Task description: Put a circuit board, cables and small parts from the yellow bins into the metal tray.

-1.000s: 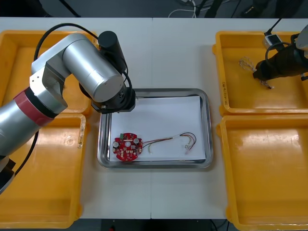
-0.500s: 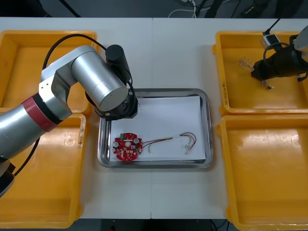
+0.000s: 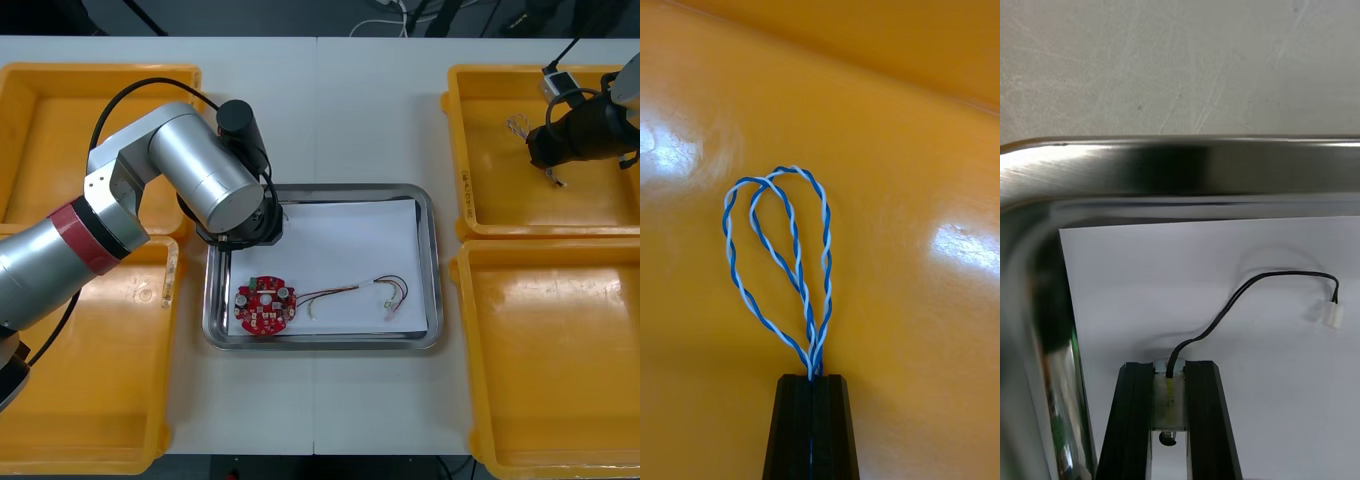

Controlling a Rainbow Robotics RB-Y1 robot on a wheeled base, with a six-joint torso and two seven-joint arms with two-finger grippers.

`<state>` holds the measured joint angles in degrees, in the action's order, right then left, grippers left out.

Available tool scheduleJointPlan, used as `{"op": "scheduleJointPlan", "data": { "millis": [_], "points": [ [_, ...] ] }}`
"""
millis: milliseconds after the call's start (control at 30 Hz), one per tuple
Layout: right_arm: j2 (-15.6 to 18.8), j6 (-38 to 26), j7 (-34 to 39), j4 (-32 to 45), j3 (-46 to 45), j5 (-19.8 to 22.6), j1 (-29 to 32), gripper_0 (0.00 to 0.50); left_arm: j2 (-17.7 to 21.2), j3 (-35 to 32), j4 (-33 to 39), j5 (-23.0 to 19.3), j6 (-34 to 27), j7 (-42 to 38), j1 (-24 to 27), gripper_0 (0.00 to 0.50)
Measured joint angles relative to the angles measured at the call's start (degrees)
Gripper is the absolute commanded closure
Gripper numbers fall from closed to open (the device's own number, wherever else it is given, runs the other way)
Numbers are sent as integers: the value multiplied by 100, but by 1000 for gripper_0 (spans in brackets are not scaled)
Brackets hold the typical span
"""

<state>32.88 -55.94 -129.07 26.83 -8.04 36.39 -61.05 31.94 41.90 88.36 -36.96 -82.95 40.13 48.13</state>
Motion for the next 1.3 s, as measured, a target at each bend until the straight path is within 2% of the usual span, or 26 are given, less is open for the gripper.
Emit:
{"op": "scheduleJointPlan", "data": {
  "millis": [33, 67, 100, 133, 233, 367, 500, 967, 1300],
  "points": [
    [0, -1, -2, 1, 0, 0, 0, 500, 0, 0, -15, 3, 17, 0, 0, 470],
    [0, -8, -2, 7, 0, 1, 0, 500, 0, 0, -25, 7, 25, 0, 0, 403],
    [0, -29, -2, 22, 0, 1, 0, 500, 0, 0, -33, 8, 32, 0, 0, 261],
    [0, -94, -2, 57, 0, 0, 0, 500, 0, 0, -36, 8, 37, 0, 0, 209],
    [-3, -554, -2, 319, 0, -85, 1, 500, 0, 0, -39, 10, 77, 0, 0, 0],
    [-9, -1241, -2, 929, 0, -484, 2, 500, -1, 0, -41, 11, 123, 0, -1, 0],
    [-10, -1930, -2, 1533, -10, -713, 2, 500, -2, 0, -42, 11, 143, -1, -1, 0],
    [-10, -4248, 4, 2970, -506, -856, 2, 500, -8, -1, 51, 11, 192, -4, -1, 0],
    [-10, -5343, 18, 3781, -593, -862, 2, 500, -7, -410, 888, -22, -859, -4, -3, 0]
  ]
}}
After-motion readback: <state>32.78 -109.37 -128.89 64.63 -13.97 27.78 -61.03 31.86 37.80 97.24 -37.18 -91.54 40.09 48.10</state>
